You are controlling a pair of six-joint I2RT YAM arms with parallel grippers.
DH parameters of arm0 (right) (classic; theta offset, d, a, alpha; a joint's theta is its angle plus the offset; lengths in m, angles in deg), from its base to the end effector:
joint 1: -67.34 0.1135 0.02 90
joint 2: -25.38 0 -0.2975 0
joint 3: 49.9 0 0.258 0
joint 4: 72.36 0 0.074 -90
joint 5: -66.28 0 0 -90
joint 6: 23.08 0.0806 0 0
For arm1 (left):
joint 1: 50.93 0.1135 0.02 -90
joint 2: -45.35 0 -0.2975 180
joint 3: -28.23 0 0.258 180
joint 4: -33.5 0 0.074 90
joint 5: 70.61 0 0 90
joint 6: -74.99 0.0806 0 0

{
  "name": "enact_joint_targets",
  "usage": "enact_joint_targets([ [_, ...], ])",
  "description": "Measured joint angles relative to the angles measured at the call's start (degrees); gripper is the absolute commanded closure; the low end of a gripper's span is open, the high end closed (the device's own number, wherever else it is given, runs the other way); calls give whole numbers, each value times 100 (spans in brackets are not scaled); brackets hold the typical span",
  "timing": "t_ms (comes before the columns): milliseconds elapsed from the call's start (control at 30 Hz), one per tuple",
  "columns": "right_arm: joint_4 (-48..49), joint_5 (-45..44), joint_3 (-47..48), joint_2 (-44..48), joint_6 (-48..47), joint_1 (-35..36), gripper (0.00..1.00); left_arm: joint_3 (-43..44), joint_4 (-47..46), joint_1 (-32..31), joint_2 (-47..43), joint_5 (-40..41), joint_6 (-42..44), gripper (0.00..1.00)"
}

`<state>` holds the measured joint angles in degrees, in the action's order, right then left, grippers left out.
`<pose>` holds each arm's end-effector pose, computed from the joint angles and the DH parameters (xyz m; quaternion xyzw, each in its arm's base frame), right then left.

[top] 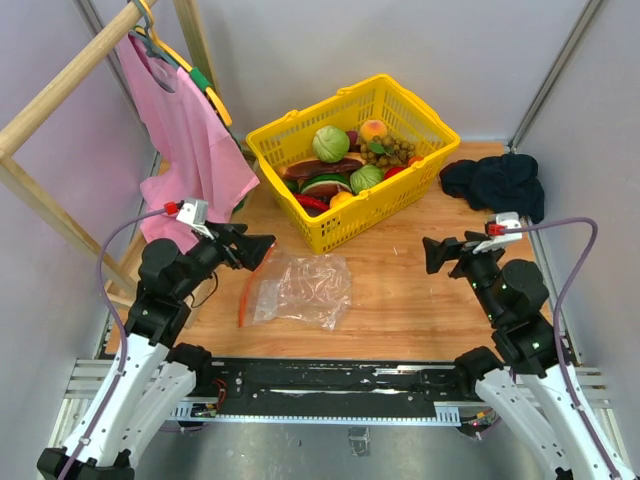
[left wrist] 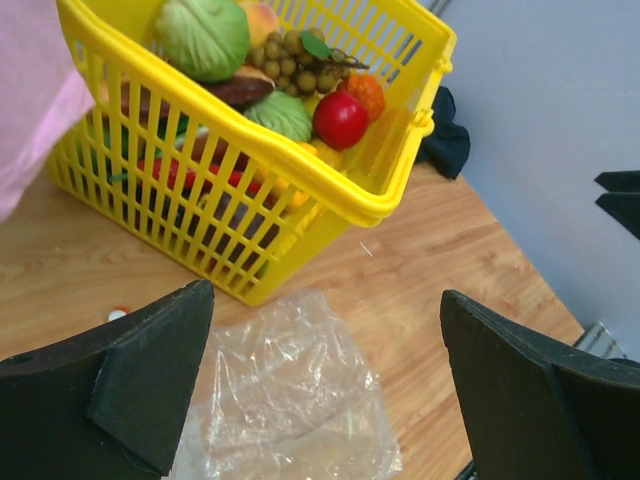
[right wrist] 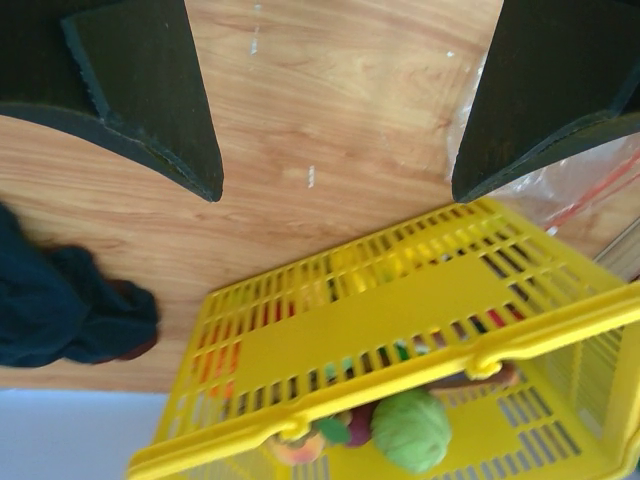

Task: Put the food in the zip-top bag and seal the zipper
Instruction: Pick up the zipper food storage bag at the center of the board.

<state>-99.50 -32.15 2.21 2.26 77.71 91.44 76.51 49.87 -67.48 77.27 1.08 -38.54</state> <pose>0.1196 0.0405 0.3603 -0.0279 0.6952 0.1660 0.6989 0.1515 -0.0714 0.3434 0.0698 0.7037 -0.3449 0.6172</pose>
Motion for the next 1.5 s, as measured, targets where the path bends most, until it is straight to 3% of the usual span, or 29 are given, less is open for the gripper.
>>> enact_joint_targets([
  [267, 581, 1298, -468, -999, 494, 33, 2, -2, 382, -103, 387, -17, -358, 1],
  [533, 1709, 2474, -949, -2481, 1333, 157, 1, -229, 787, -570, 975, 715, -634, 1],
  [800, 2761, 2907, -1060, -4144, 1827, 695, 1, -798, 1126, -651, 1051, 1764, -1073, 1],
  [1067, 3626, 3161, -1016, -5777, 2184, 997, 3, -828, 1091, -651, 1252, 2131, -1231, 1],
  [1233, 4153, 3357, -802, -6481, 2369, 1169, 22, -870, 1080, -651, 1353, 2157, -1255, 1],
  [1500, 4686, 3571, -704, -6985, 2653, 1215, 88, -922, 1054, -651, 1473, 2164, -1276, 1],
])
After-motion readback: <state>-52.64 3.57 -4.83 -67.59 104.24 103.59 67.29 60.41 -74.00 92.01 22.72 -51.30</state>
